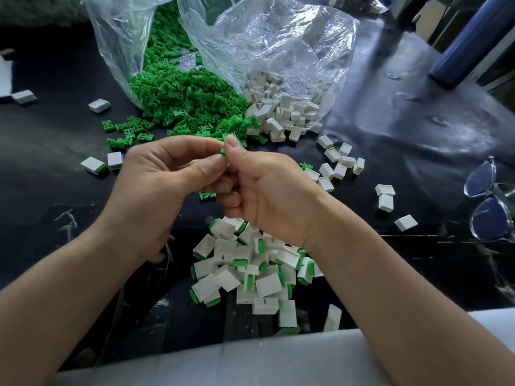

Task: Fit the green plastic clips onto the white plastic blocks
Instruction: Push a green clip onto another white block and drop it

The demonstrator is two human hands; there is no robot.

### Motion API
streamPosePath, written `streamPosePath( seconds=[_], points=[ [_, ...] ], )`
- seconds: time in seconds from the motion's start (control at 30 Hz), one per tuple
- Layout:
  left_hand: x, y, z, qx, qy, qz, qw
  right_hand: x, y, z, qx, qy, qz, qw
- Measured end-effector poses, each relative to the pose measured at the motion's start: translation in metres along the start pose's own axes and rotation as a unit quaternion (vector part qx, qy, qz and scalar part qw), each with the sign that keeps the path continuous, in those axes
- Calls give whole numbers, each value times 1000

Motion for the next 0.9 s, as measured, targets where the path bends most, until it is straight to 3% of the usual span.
streamPosePath(
  seconds=[0.37, 0.67, 0.9],
  points=[
    [3, -6, 1, -20, -54, 6, 998, 1, -6, -3, -121, -6, -26, 992],
    [1, -3, 2, -37, -36, 8, 999, 4, -8, -8, -224, -35, -47, 973],
    [2, 0, 4, -47, -41, -18, 998, 4, -5, -10, -236, -44, -81, 967]
  ],
)
Point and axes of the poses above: each hand's wrist, its own x-axis towards the middle knuckle, its own y-axis out of the palm, z = x × y, the point moved 1 cm from there along x, towards the middle knuckle, and after that the axes turned 11 degrees about z, right-handed, at the moved point
